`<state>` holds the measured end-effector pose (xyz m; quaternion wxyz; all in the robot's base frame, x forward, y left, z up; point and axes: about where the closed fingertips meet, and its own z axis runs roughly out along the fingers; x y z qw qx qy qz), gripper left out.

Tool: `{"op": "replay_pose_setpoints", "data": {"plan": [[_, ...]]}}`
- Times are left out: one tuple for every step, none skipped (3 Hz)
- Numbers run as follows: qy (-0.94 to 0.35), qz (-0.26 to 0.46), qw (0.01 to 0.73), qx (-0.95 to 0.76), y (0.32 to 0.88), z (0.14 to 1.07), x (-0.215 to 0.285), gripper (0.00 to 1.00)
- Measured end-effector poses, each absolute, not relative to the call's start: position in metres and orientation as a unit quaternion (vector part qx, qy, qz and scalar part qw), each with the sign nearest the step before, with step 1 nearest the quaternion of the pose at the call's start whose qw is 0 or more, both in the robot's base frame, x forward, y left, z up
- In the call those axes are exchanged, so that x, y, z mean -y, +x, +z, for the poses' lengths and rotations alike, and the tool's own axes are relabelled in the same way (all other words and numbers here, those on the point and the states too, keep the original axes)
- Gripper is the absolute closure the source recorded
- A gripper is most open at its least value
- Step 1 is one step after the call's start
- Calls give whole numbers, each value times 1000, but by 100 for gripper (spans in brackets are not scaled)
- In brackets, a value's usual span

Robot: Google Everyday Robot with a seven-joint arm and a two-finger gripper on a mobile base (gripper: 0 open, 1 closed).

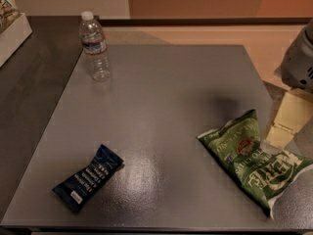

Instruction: Move green jalapeno chip bag near water bottle

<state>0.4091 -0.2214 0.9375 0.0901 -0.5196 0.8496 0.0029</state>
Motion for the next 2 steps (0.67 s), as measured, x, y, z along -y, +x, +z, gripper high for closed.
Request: {"op": "replay_pose_setpoints", "data": {"plan": [[-505,17,75,-860,393,918,216,0],[-487,16,70,-870,377,896,216,0]]}}
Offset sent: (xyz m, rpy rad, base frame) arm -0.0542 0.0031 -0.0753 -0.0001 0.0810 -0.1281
